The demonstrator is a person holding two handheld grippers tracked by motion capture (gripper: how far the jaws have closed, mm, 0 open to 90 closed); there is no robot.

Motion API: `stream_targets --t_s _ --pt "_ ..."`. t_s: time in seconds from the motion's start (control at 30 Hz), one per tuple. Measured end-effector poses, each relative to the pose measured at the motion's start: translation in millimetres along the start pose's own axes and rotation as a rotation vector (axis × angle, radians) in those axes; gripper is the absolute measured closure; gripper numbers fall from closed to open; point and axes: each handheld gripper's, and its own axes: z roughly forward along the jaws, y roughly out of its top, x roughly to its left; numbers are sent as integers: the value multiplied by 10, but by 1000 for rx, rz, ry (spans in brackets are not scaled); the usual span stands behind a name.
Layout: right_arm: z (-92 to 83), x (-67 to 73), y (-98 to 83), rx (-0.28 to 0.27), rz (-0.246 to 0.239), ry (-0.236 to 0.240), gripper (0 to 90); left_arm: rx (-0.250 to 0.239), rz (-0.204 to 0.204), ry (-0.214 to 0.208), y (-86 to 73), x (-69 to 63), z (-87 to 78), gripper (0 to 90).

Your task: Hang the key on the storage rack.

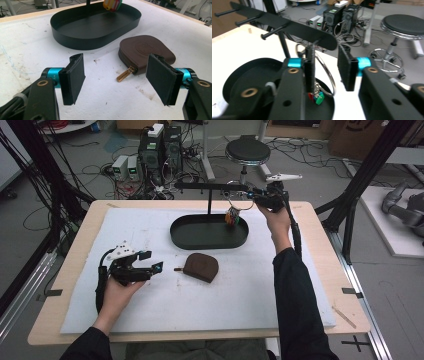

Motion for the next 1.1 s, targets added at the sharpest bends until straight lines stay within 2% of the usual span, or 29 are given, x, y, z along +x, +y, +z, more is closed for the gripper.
stream_targets --t_s 0.07,0.13,0.17,0.2,0.27,0.37,0.47,0.53,0.63,0.7,0.8,0.97,1.1 --pt "-60 -19 -2 2 -5 -13 606 0 3 3 1 9 -2 313" --pt "-133 -10 -28 -11 -42 -48 532 3 5 9 -1 18 -5 313" --pt "-169 -8 -49 -14 -50 -51 496 4 12 15 -1 22 -4 313" --pt "-203 -13 -76 -21 -53 -41 486 5 13 23 -2 26 -7 313" --pt "-263 -30 -111 1 -43 -27 428 1 10 26 1 42 -22 310" --pt "-424 -31 -223 -47 -55 -15 425 -2 16 40 15 55 -52 308" --pt "-558 -42 -289 -21 -25 15 369 -2 32 57 32 63 -74 308" --pt "-685 -18 -353 -62 -44 12 377 -6 34 63 40 72 -83 307" --pt "-836 -20 -415 -40 -15 49 339 -8 38 67 41 83 -90 306" --pt "-960 6 -501 -93 -28 48 354 -8 43 71 41 83 -90 304" --pt "-1099 25 -632 -108 -23 56 346 -14 49 74 44 75 -89 303" --pt "-1260 75 -858 -105 -16 56 345 -19 62 71 48 75 -92 298" --pt "-1352 118 -1040 -111 -11 45 341 -19 52 70 45 80 -87 294"
